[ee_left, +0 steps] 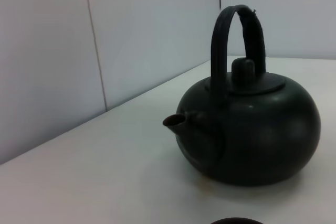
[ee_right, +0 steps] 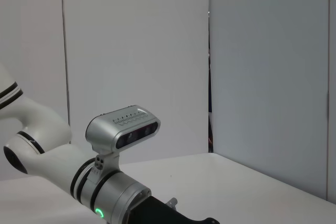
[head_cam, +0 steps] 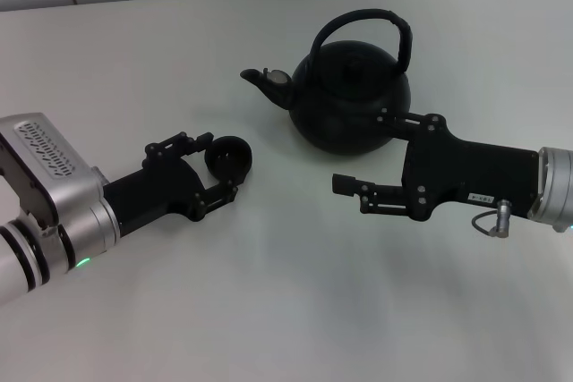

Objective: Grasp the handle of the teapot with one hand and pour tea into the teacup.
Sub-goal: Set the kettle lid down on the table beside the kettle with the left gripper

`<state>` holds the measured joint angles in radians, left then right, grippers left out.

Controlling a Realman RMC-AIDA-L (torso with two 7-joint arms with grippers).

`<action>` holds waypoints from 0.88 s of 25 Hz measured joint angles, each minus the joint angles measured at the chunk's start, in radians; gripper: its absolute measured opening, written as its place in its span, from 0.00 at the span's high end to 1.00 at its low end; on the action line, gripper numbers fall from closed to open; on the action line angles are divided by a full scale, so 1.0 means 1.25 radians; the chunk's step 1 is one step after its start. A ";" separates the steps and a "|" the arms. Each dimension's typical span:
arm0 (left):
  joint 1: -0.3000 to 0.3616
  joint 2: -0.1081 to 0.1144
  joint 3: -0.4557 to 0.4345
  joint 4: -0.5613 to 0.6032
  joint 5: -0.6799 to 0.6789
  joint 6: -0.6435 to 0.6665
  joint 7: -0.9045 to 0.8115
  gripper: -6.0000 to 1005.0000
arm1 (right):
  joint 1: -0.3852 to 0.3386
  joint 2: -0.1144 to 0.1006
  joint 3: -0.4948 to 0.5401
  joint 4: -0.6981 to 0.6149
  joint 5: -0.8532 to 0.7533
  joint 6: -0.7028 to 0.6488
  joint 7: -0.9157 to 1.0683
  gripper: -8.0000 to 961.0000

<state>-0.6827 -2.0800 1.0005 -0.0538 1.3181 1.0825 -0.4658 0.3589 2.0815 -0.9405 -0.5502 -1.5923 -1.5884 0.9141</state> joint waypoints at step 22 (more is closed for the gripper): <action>-0.004 0.000 -0.001 -0.001 0.003 0.005 -0.028 0.23 | 0.000 -0.001 0.004 -0.003 -0.002 0.004 -0.003 0.21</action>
<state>-0.6879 -2.0800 0.9997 -0.0552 1.3224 1.0883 -0.5003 0.3589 2.0799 -0.9357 -0.5538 -1.5954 -1.5830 0.9108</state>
